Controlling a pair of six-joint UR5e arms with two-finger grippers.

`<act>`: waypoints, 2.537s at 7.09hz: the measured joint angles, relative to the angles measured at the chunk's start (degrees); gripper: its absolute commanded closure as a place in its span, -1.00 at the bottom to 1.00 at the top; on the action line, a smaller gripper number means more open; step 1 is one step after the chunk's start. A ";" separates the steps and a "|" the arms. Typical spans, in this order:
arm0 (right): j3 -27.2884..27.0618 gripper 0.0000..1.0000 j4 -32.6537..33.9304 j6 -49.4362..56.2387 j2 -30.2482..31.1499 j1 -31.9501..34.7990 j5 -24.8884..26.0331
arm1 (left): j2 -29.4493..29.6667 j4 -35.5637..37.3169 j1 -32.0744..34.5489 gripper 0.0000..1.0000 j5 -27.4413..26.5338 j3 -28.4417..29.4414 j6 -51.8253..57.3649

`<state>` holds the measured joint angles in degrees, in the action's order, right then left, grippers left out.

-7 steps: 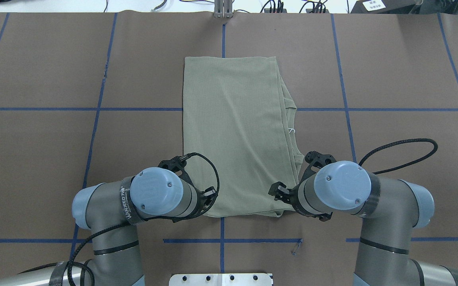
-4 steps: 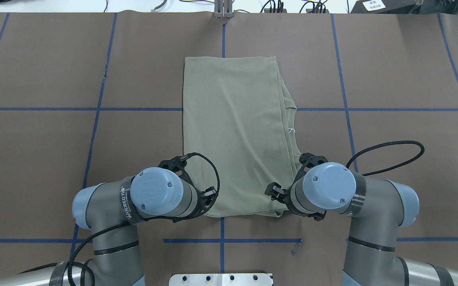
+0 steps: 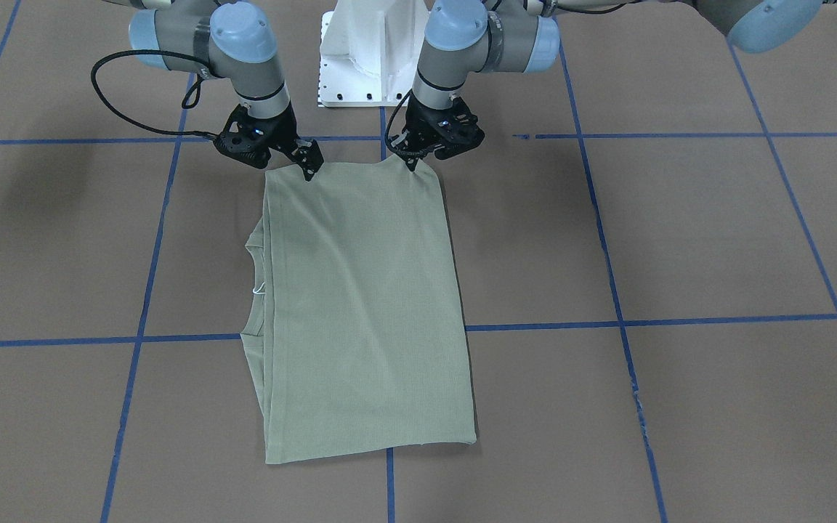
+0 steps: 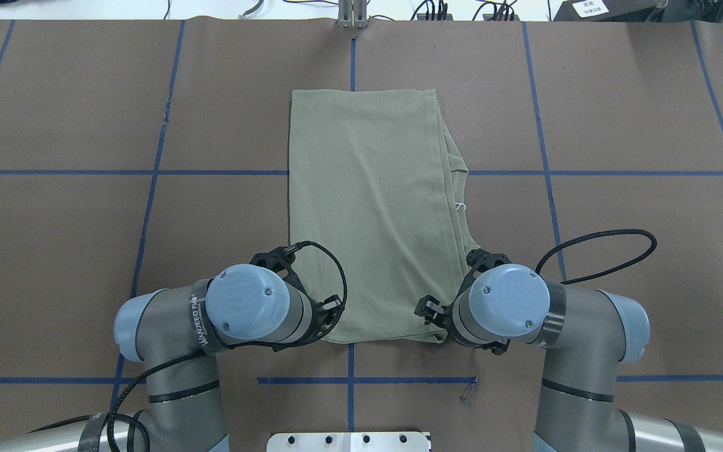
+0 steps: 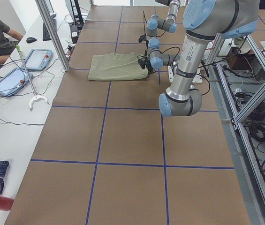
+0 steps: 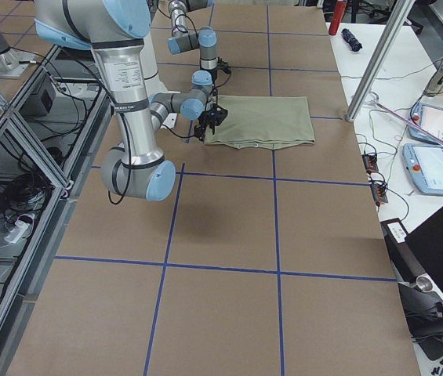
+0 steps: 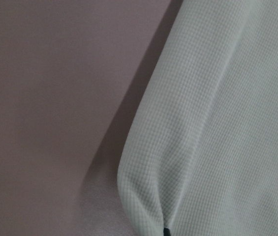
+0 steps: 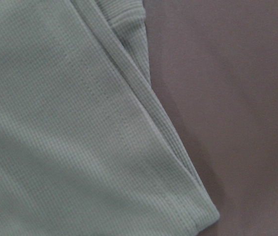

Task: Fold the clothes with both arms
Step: 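Grasp the shirt edge nearest the robot with both grippers, then lift the near edge with both grippers and fold it away from the robot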

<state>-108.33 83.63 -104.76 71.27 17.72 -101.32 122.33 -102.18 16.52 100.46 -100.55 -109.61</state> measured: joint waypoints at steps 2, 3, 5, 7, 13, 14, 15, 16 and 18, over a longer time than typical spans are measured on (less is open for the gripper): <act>0.14 -1.00 0.04 0.00 0.27 -0.18 0.12 | -0.01 -0.03 0.00 1.00 0.00 0.00 0.01; 0.18 -0.82 0.04 0.00 0.34 -0.24 0.26 | -0.01 -0.03 0.00 1.00 -0.02 0.00 0.03; 0.22 0.41 0.05 -0.17 0.33 -0.28 0.40 | 0.01 -0.04 0.00 1.00 -0.02 0.06 0.14; 0.19 0.98 0.02 -0.70 0.17 -0.29 0.37 | 0.01 -0.04 0.00 1.00 0.00 0.11 0.24; -0.89 1.00 -0.05 -0.76 -1.57 0.67 -0.04 | 0.01 -0.12 0.00 1.00 -0.07 0.35 0.28; -1.02 1.00 -0.06 -0.84 -1.87 0.79 0.04 | 0.03 -0.12 0.00 1.00 -0.03 0.34 0.32; -1.33 1.00 -0.10 -1.02 -2.02 0.85 0.18 | 0.03 -0.11 0.00 1.00 -0.01 0.21 0.41; -1.85 1.00 -0.06 -1.17 -2.04 1.08 0.05 | -0.16 0.00 0.00 1.00 0.00 -0.18 0.49; -3.98 1.00 0.36 -1.34 -1.98 1.60 -2.50 | -0.64 4.42 -0.04 1.00 0.00 -3.58 1.15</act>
<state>-112.31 83.99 -106.11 69.29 19.32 -103.82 121.70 -97.76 16.48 100.46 -104.13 -108.46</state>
